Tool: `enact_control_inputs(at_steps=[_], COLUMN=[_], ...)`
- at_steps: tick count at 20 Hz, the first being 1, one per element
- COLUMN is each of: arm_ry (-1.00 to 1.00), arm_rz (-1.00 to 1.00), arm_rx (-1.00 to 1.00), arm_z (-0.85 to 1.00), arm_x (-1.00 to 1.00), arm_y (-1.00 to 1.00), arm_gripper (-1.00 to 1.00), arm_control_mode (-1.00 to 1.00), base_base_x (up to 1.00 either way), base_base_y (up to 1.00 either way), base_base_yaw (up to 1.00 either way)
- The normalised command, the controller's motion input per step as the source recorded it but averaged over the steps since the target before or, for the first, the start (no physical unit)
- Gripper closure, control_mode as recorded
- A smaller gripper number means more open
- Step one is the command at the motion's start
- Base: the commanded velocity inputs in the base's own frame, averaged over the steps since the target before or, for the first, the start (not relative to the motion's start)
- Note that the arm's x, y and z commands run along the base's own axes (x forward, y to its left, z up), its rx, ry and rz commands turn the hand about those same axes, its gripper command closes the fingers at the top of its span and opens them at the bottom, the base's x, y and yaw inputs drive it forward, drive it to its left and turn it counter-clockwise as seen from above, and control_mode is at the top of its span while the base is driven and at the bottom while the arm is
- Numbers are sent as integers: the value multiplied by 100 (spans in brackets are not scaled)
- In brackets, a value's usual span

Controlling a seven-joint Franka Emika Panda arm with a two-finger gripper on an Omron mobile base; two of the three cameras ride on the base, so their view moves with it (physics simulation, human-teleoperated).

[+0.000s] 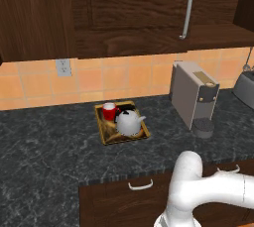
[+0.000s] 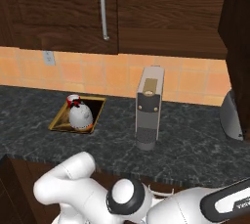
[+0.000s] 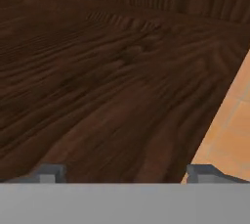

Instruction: Pick the kettle from the counter and place it on the tray. Then pick the mug from the cabinet and place it on the tray. Then close the cabinet doors.

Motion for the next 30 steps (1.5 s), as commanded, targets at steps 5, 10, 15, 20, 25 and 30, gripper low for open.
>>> enact_control_inputs(at_steps=[5,10,15,20,25,30], arm_ry=[4,16,16,12,0,0], arm_rz=[-6,-19,-24,-29,-25,-27], arm_rx=[-20,-20,-18,-16,-13,-7], arm_z=[78,46,12,11,0,-6], arm_x=[14,17,26,46,79,95], arm_y=[80,99,100,100,97,75], arm_gripper=[-100,-100,-100,-100,-100,-100], arm_control_mode=[-100,-100,-100,-100,-100,-100], base_base_x=[0,0,0,0,0,0], base_base_y=[0,0,0,0,0,0], base_base_yaw=[0,0,0,0,0,0])
